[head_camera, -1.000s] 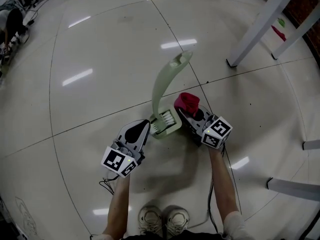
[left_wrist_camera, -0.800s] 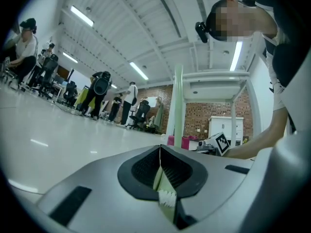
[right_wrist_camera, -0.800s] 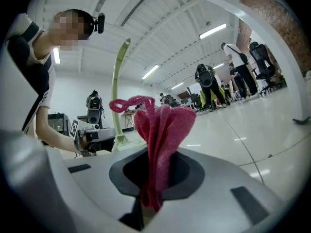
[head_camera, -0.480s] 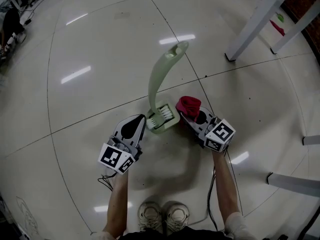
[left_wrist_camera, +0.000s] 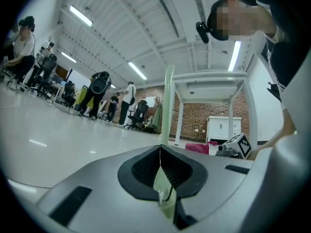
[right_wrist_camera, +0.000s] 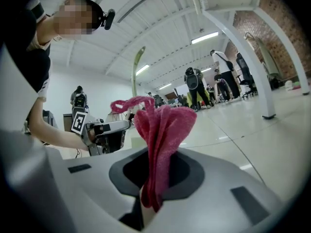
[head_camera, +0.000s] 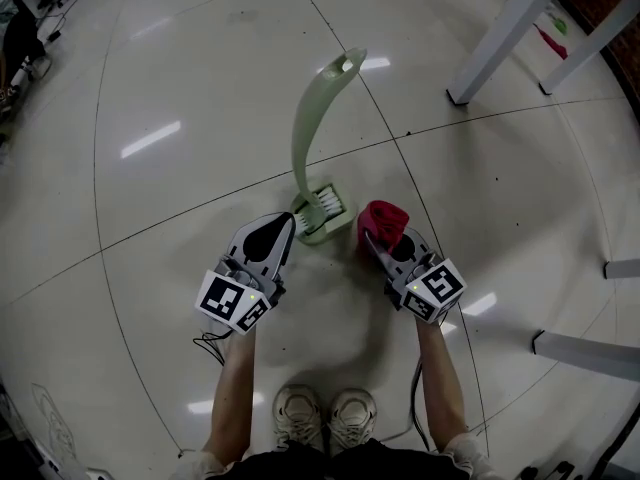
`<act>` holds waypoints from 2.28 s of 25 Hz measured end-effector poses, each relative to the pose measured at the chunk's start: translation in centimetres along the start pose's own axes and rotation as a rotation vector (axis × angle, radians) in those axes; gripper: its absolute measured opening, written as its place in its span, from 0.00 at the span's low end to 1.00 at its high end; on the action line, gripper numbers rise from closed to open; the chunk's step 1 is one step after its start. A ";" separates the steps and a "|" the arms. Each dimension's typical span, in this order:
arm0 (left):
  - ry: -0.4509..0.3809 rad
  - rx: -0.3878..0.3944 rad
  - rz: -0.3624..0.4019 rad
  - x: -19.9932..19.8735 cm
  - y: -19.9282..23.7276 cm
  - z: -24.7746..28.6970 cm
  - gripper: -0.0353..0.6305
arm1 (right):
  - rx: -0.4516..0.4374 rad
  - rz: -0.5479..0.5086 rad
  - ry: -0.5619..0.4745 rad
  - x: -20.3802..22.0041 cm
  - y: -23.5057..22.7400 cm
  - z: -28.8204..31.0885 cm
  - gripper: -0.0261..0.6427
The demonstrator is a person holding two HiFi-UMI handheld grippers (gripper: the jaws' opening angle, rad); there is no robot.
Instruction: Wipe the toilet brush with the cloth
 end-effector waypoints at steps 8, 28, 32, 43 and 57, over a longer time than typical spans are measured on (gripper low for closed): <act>-0.013 -0.059 -0.018 -0.1 1.2 -1.6 0.06 | 0.184 0.057 -0.051 1.6 1.3 0.3 0.08; 0.046 -0.045 0.068 0.7 0.9 -1.9 0.06 | 0.098 -0.096 -0.114 1.9 9.4 4.7 0.08; 0.041 -0.044 0.057 0.9 1.2 -1.9 0.06 | 0.047 -0.081 -0.118 1.7 10.9 5.3 0.08; 0.067 0.187 -0.047 2.4 1.8 1.9 0.54 | 0.368 -0.039 -0.088 0.3 3.8 0.7 0.08; 0.115 0.255 -0.119 4.4 4.2 4.6 0.55 | 0.336 -0.064 -0.086 0.5 2.9 2.4 0.08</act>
Point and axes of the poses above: the fingertips, and each gripper's own axes: z forward along the fingers, y to its left, x out of its underside, the point moved 5 cm from there along -z, backward along the fingers, and after that the axes turned 7 degrees about -y, right-handed, at the moved point
